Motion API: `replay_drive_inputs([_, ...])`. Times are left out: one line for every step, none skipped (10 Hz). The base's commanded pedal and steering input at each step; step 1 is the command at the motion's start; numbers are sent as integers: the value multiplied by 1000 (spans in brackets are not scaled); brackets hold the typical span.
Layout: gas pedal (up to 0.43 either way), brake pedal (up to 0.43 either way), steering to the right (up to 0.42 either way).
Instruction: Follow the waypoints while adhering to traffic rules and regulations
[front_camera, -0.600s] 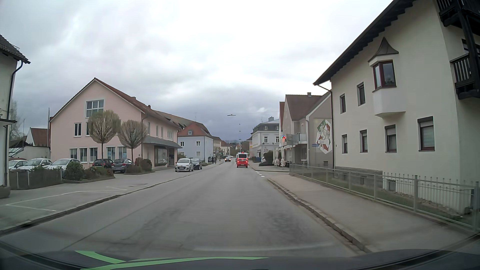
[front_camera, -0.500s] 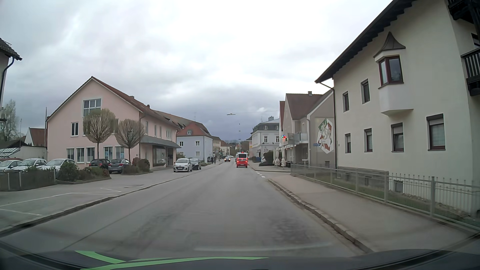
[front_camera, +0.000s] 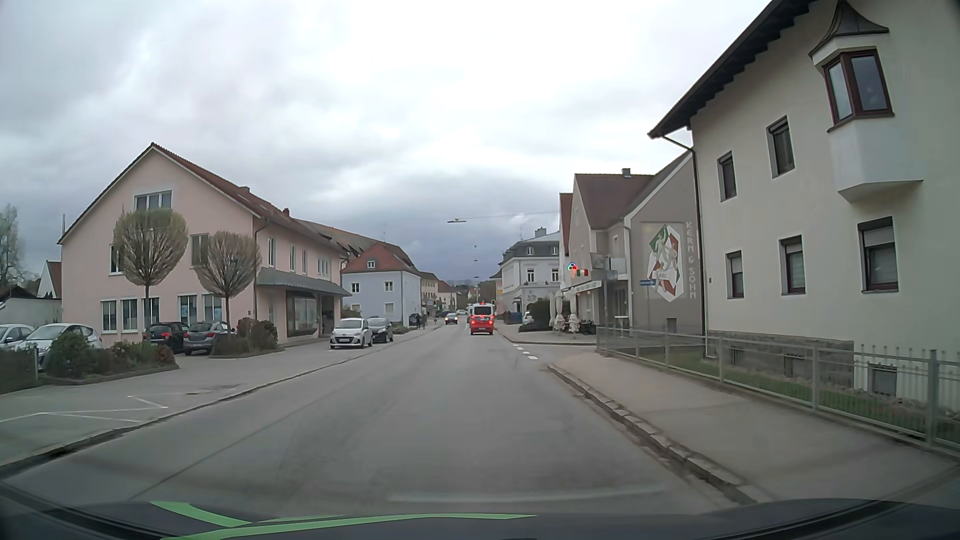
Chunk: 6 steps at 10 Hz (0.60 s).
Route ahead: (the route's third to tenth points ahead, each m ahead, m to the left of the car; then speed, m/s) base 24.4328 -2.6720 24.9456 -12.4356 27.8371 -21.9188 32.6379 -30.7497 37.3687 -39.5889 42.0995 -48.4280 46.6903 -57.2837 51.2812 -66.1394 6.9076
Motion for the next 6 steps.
replay_drive_inputs([0,98,0])
replay_drive_inputs([0,104,-3])
replay_drive_inputs([0,104,-3])
replay_drive_inputs([0,104,-3])
replay_drive_inputs([0,110,-1])
replay_drive_inputs([0,116,-1])
